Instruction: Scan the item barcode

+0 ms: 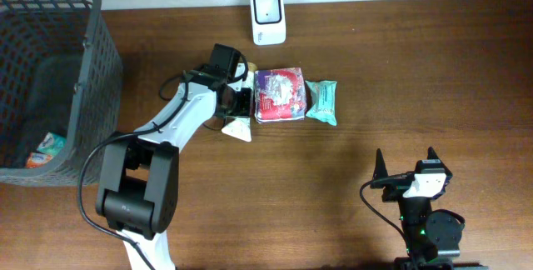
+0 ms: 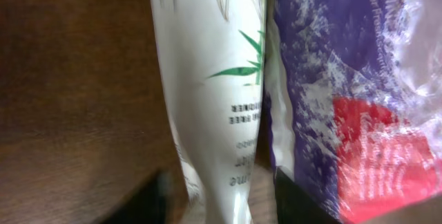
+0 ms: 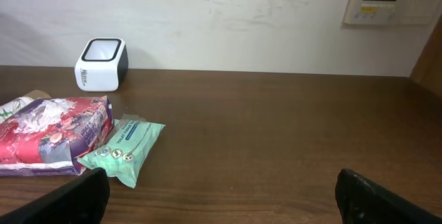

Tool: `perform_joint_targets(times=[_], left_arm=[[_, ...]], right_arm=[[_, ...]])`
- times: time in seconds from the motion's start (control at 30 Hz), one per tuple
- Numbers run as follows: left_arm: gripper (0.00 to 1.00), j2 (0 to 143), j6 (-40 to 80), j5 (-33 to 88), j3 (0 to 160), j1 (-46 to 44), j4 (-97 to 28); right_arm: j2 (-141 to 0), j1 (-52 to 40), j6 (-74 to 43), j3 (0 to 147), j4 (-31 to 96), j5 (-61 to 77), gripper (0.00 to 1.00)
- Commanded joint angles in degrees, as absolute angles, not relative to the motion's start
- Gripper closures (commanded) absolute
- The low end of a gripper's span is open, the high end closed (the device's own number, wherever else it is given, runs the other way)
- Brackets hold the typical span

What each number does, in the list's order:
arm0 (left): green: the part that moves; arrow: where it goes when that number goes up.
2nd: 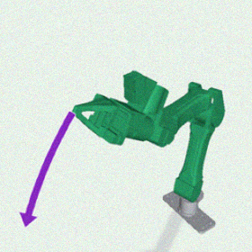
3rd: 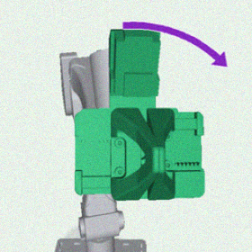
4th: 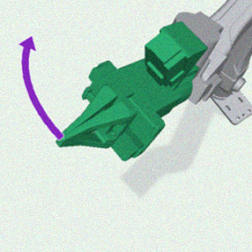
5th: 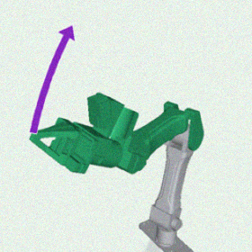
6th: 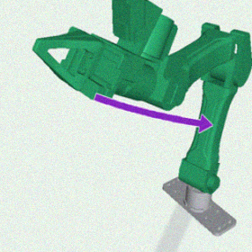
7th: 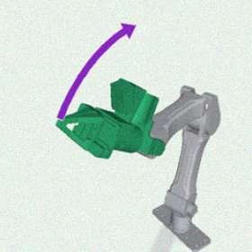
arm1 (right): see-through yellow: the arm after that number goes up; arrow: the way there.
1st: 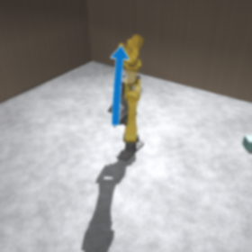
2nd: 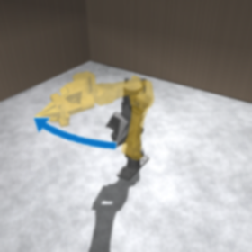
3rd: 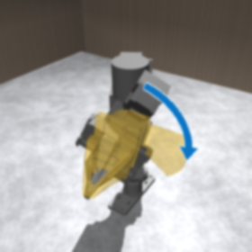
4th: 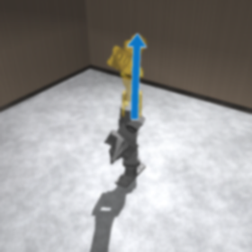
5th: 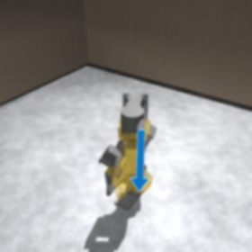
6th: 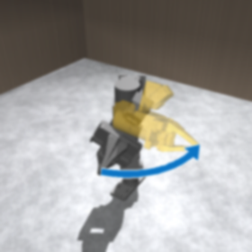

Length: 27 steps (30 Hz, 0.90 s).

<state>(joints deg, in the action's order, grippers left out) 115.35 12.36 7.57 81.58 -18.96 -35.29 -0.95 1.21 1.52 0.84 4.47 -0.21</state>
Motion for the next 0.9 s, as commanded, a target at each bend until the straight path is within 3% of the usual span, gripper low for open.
perform_joint_targets(times=[0.0, 0.13, 0.17, 0.27, 0.33, 0.47, 0.57, 0.77, 0.87], left_arm=[[0.21, 113.4, 11.1, 4.0, 84.2, -17.5, -36.0], [0.18, 107.1, 10.6, 5.0, 99.2, -11.7, -45.2], [0.13, 104.5, 10.3, 4.4, 103.2, -9.2, -46.9], [0.12, 95.4, 7.2, -0.2, 110.7, 1.9, -47.6], [0.11, 90.2, 6.0, -4.1, 111.5, 15.4, -47.1], [0.12, 95.2, 3.2, -4.4, 111.4, 31.9, -54.1], [0.14, 105.7, 9.7, -4.6, 111.4, 35.4, -56.7], [0.23, 120.7, 16.8, -4.6, 111.4, 32.8, -60.2], [0.24, 125.8, 22.7, -10.6, 111.4, 31.1, -64.5]], right_arm=[[-0.7, 1.5, 1.3, 0.3, 4.6, -0.7, 0.01], [-0.7, 1.5, 1.3, 0.3, 4.6, -0.7, 0.01], [-0.7, 1.5, 1.3, 0.3, 4.6, -0.7, 0.01], [-0.7, 1.5, 1.3, 0.3, 4.6, -0.7, 0.02], [-0.7, 1.5, 1.3, 0.3, 4.6, -0.7, 0.01], [-0.7, 1.5, 1.3, 0.3, 4.6, -0.7, 0.01], [-0.7, 1.5, 1.3, 0.3, 4.6, -0.7, 0.01], [-0.7, 1.5, 1.3, 0.3, 4.6, -0.7, 0.01], [-0.7, 1.5, 1.3, 0.3, 4.6, -0.7, 0.01]])
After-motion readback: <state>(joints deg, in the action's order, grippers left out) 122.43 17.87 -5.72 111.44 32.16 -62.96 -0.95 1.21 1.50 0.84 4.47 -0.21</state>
